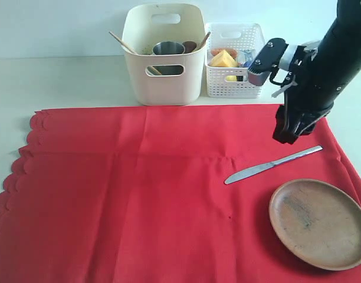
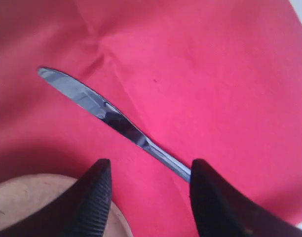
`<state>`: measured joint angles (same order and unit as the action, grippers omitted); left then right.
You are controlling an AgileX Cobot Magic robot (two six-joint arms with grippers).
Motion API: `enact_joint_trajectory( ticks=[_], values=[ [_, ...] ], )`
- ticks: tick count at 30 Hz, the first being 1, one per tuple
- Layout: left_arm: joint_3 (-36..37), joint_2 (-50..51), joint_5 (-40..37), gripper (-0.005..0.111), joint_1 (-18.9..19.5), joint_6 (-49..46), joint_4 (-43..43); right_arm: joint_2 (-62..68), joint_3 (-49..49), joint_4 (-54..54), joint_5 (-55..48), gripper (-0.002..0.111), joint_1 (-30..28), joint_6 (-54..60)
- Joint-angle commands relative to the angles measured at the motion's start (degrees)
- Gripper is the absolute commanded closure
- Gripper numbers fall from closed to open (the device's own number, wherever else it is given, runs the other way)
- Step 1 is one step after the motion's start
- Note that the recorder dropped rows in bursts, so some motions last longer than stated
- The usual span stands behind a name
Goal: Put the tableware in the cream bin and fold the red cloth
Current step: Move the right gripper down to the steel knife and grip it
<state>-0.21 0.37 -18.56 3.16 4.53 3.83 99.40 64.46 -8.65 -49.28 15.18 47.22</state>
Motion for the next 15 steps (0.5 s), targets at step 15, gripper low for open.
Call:
enact_joint_trajectory(
  ticks=[15],
  values=[
    [0.2, -0.4, 0.2, 0.106, -0.3, 0.2, -0.1, 9.4, -0.2, 6.1, 0.5, 0.058, 0.2, 12.8]
  ],
)
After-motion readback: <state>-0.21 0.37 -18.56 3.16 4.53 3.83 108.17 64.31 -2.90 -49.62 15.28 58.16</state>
